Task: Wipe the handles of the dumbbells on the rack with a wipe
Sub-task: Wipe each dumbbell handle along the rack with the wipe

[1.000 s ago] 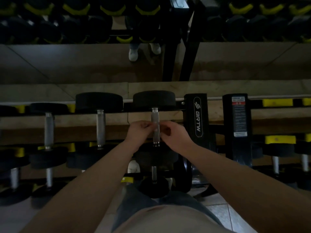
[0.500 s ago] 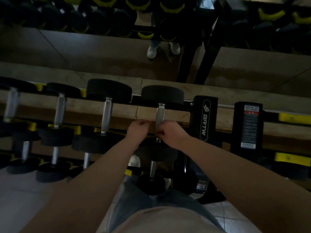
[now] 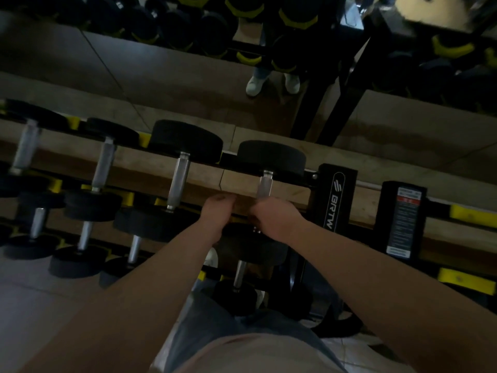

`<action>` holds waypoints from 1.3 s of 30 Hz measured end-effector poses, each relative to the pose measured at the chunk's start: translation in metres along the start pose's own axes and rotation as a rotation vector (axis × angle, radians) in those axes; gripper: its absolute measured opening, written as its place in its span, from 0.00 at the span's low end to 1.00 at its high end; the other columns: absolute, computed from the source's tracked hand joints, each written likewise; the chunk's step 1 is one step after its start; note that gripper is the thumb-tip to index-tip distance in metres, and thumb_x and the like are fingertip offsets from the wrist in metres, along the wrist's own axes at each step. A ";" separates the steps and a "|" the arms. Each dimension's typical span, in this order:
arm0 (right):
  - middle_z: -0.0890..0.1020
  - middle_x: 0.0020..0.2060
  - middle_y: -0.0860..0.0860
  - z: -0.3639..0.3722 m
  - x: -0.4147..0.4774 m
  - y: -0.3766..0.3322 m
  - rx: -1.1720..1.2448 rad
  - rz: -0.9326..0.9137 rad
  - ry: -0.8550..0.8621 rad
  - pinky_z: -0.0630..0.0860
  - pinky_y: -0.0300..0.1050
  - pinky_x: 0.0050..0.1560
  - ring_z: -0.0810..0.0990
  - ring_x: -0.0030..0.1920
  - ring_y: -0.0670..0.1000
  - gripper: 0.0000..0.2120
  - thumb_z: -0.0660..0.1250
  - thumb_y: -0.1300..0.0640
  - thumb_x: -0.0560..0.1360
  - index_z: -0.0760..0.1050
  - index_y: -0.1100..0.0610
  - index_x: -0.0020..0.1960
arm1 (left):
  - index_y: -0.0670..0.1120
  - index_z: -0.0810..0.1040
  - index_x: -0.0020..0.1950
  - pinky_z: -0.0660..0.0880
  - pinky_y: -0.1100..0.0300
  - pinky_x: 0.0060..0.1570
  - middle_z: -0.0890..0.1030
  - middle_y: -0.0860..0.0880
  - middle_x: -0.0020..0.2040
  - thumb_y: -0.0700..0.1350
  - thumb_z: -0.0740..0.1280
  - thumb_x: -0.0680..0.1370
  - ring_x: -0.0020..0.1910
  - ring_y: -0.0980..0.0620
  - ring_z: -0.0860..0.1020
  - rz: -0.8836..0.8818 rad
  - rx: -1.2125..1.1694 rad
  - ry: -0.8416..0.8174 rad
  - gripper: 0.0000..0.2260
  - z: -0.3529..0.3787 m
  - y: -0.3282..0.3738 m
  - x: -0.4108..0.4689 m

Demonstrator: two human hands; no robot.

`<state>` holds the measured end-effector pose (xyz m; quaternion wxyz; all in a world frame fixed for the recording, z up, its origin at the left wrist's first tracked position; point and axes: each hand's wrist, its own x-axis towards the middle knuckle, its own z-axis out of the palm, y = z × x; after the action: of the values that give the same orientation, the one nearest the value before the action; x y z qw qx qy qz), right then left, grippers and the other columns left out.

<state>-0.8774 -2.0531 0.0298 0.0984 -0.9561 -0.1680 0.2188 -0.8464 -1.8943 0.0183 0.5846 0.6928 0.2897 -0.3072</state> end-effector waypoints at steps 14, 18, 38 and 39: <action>0.84 0.50 0.53 0.003 -0.023 0.015 0.420 0.176 -0.071 0.81 0.51 0.54 0.83 0.50 0.52 0.08 0.66 0.57 0.79 0.82 0.57 0.53 | 0.46 0.79 0.64 0.70 0.57 0.51 0.81 0.45 0.59 0.52 0.65 0.80 0.58 0.46 0.77 0.144 0.385 -0.072 0.16 0.014 -0.001 0.003; 0.83 0.46 0.49 0.000 -0.013 0.022 0.640 0.406 0.302 0.76 0.41 0.46 0.81 0.47 0.48 0.06 0.66 0.57 0.80 0.81 0.56 0.52 | 0.48 0.80 0.62 0.69 0.60 0.47 0.80 0.49 0.58 0.48 0.63 0.81 0.57 0.50 0.76 0.164 0.461 -0.124 0.12 0.015 0.003 -0.003; 0.82 0.42 0.54 -0.009 -0.013 0.032 0.974 0.575 0.008 0.81 0.53 0.49 0.80 0.43 0.54 0.06 0.67 0.55 0.80 0.80 0.55 0.50 | 0.51 0.73 0.71 0.67 0.64 0.57 0.77 0.52 0.60 0.31 0.56 0.79 0.65 0.51 0.73 0.306 0.457 -0.083 0.25 0.012 0.004 -0.040; 0.81 0.42 0.54 -0.008 -0.020 0.027 0.876 0.530 -0.108 0.81 0.51 0.45 0.79 0.42 0.52 0.08 0.66 0.53 0.80 0.80 0.57 0.51 | 0.52 0.74 0.70 0.68 0.63 0.58 0.77 0.52 0.60 0.33 0.57 0.80 0.65 0.52 0.74 0.325 0.439 -0.064 0.23 0.011 0.003 -0.042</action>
<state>-0.8829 -2.0861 0.0375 0.4223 -0.8223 0.1826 0.3350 -0.8723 -1.9070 0.0508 0.4710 0.8303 0.0827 -0.2863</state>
